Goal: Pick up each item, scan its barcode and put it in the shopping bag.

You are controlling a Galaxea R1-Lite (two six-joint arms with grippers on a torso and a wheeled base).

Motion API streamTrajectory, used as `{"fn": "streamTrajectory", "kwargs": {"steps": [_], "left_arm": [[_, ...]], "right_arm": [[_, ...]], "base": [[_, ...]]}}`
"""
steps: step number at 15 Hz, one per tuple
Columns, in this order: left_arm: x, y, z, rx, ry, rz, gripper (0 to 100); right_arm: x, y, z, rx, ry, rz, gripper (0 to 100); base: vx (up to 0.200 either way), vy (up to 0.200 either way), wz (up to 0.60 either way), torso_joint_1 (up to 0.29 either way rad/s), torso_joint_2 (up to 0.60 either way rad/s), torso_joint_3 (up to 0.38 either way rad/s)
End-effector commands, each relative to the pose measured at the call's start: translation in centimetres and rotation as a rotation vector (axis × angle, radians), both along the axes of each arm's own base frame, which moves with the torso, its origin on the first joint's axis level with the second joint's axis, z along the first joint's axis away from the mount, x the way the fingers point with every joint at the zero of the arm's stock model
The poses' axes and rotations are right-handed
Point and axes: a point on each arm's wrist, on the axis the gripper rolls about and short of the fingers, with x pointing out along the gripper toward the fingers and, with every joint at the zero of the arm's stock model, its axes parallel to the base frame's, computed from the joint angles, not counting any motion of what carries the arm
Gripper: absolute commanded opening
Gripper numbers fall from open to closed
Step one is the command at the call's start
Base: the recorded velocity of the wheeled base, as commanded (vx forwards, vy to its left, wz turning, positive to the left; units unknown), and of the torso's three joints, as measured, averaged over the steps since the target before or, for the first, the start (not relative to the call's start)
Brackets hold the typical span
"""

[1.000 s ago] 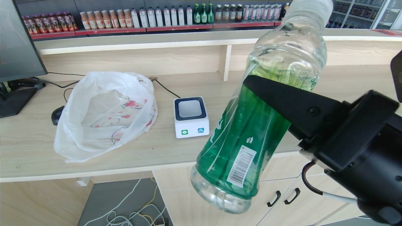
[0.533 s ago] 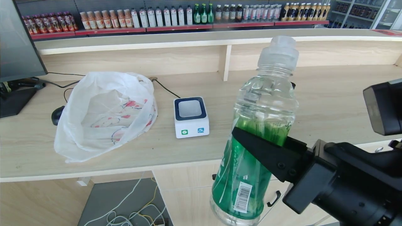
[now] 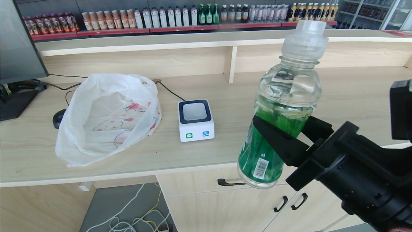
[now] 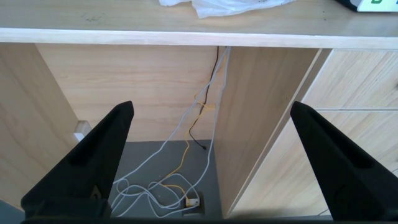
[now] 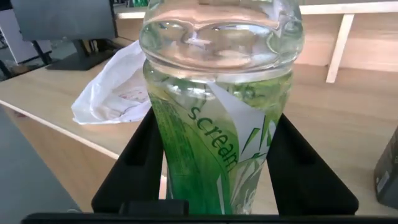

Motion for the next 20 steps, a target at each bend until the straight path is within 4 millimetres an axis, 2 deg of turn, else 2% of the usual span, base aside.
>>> {"fn": "streamTrajectory", "kwargs": {"steps": [1, 3, 6, 8, 11, 20], "left_arm": [[0.0, 0.0, 0.0, 0.000, 0.000, 0.000, 100], [0.0, 0.0, 0.0, 0.000, 0.000, 0.000, 100], [0.0, 0.0, 0.0, -0.002, 0.000, 0.000, 100], [0.0, 0.0, 0.0, -0.002, 0.000, 0.000, 100], [0.0, 0.0, 0.0, -0.002, 0.000, 0.000, 100], [0.0, 0.0, 0.0, -0.005, 0.000, 0.000, 100]], "right_arm": [[2.6, 0.8, -2.2, -0.053, -0.055, -0.097, 0], [4.4, 0.3, -2.9, -0.055, -0.088, -0.173, 0], [5.1, 0.7, -3.7, -0.077, -0.068, -0.175, 0], [5.4, 0.5, -3.6, -0.068, -0.065, -0.189, 0], [7.4, -1.0, -2.6, -0.039, -0.089, -0.288, 0], [8.0, -0.9, -1.4, 0.022, -0.113, -0.293, 0]], "base": [[0.000, 0.000, 0.00, 0.000, 0.00, 0.000], [0.000, 0.000, 0.00, 0.000, 0.00, 0.000], [0.000, 0.000, 0.00, 0.000, 0.00, 0.000], [0.000, 0.000, 0.00, 0.000, 0.00, 0.000], [0.000, 0.000, 0.00, 0.000, 0.00, 0.000], [0.000, 0.200, 0.00, 0.003, 0.00, 0.003]]}}
